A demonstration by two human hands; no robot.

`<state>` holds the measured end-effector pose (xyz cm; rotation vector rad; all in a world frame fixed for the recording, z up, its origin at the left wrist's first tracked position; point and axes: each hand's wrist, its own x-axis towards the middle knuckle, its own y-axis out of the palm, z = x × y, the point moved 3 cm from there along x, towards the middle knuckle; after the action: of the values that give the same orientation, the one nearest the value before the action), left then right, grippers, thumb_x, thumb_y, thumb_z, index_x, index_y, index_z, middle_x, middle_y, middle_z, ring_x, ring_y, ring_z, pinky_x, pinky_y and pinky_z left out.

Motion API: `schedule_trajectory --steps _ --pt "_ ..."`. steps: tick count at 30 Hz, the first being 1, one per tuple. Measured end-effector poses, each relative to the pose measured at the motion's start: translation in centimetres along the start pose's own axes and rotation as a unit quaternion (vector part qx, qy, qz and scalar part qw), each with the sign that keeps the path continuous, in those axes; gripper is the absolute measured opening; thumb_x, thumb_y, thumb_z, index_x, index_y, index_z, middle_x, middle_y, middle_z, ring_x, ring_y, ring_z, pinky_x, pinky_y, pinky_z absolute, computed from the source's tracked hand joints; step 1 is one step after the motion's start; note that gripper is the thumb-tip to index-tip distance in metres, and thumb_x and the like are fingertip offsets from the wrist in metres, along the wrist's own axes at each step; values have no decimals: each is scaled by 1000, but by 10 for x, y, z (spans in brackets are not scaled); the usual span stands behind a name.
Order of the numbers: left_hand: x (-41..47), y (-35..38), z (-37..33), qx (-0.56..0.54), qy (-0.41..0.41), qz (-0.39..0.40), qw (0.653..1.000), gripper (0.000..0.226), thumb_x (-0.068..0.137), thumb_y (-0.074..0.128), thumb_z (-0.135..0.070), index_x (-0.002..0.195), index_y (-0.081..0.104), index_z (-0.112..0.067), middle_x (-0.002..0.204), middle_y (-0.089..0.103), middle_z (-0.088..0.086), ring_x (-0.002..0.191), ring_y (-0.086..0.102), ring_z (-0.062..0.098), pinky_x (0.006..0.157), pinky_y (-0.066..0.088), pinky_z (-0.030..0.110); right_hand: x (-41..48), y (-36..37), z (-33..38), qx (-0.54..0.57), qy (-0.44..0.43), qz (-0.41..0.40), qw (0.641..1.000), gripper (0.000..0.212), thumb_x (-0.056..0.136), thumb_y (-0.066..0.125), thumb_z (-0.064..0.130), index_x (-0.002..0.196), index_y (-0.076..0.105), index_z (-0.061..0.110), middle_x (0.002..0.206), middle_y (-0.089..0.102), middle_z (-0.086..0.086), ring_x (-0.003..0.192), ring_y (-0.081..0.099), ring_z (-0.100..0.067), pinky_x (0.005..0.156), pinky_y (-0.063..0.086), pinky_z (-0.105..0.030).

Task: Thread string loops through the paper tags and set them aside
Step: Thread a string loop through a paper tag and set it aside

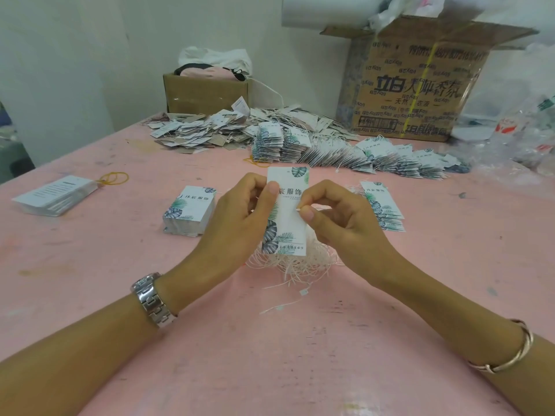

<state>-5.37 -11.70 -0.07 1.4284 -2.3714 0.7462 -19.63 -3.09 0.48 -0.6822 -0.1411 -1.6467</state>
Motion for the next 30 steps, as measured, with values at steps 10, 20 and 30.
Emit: schedule_trajectory --steps 10,20,30 --pt "-3 2 -3 1 -18 -10 1000 26 106 32 -32 100 43 -9 86 58 18 72 57 14 62 51 31 -2 3 5 1 -12 -11 1000 5 99 52 12 95 53 9 86 65 -4 47 30 -23 47 27 -31" --pt "-14 14 -12 -52 1 87 995 26 104 31 -38 101 41 -14 84 64 14 63 69 20 52 56 43 8 -14 -4 81 46 -108 990 4 87 63 20 89 61 19 79 62 10 42 31 -3 41 27 -13" --pt "-18 18 -17 -6 15 103 995 30 102 31 -38 106 45 -12 87 63 23 75 56 37 55 42 44 9 -10 0 67 44 -61 995 28 95 49 -10 89 58 16 81 62 13 43 27 -5 42 21 -16"
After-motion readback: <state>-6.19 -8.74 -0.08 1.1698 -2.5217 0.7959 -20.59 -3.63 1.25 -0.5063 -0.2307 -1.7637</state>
